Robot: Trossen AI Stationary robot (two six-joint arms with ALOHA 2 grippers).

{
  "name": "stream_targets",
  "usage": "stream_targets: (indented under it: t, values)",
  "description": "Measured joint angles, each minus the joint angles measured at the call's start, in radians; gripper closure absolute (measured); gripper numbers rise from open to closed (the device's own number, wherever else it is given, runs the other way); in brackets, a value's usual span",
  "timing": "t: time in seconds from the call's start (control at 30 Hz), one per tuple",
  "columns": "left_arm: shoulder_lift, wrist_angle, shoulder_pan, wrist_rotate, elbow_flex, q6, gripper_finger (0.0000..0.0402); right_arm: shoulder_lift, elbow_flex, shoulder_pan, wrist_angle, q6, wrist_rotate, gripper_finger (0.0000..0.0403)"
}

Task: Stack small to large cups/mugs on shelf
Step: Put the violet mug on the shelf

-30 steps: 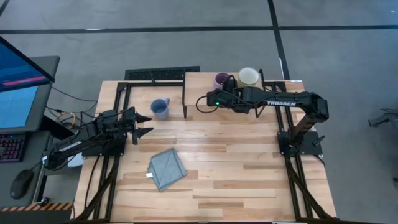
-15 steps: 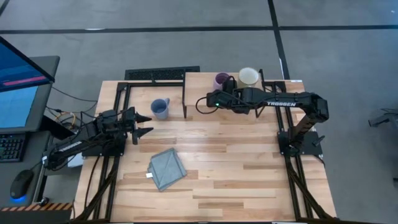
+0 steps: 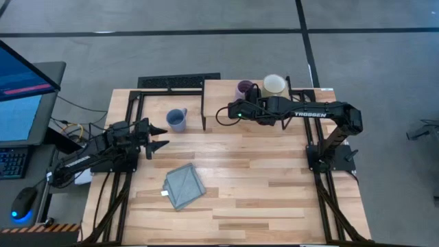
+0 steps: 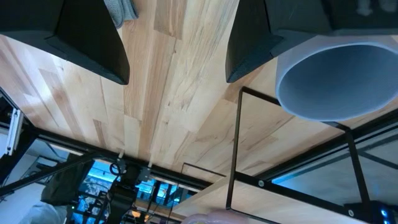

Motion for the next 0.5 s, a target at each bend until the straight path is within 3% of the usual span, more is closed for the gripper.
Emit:
stream_targets:
  t: [0.5]
  values:
    - [0.000, 0.000, 0.000, 0.000, 0.000, 0.000, 0.0145, 0.000, 0.000, 0.000, -0.006, -0.003, -0.029, 0.0230]
